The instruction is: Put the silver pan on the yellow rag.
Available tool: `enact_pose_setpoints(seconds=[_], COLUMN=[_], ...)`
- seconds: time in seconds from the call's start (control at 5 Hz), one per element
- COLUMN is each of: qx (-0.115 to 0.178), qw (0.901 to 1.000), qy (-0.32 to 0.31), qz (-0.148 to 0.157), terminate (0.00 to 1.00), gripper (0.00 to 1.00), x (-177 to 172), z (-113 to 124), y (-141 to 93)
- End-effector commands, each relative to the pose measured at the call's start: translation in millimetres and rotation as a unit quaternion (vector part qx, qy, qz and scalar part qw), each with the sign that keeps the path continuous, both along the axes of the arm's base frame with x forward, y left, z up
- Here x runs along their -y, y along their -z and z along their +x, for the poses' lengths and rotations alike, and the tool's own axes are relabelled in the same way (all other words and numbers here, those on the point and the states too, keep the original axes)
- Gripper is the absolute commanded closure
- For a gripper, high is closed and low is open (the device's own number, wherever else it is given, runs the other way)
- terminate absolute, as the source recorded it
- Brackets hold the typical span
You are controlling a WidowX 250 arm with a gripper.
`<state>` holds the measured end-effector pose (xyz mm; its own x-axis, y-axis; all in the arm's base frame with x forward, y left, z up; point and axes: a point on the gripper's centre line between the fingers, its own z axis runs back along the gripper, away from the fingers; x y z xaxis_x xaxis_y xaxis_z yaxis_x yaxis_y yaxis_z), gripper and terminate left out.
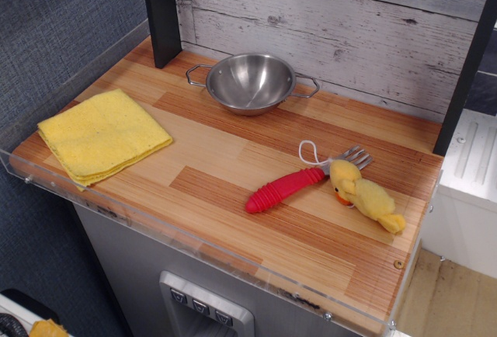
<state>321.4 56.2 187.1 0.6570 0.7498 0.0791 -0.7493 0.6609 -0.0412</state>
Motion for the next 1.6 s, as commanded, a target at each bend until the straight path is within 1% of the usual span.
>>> enact_pose_setpoints(seconds=[0.0,0.2,0.4,0.6,0.8,1.0,1.2,1.4], qx=[0.0,-0.01,-0.007,0.012,0.032,0.035,0.024,0.019], qw=[1.0,0.9999,0.9998,0.9994,0.998,0.9969,0.9956,0.995], qy=[0.0,0.0,-0.002,-0.011,-0.046,-0.067,-0.087,-0.095], qz=[0.0,-0.001,0.016,0.031,0.029,0.024,0.024,0.028], terminate=[0.0,0.0,0.0,0.0,0.0,0.0,0.0,0.0], gripper=[0.0,0.0,0.0,0.0,0.0,0.0,0.0,0.0], x=[0,-7,-14,-23,-36,-48,-59,-61], z=[0,-17,-33,-47,-54,-57,-56,-45], y=[0,-4,-11,-23,-34,-30,-18,-3])
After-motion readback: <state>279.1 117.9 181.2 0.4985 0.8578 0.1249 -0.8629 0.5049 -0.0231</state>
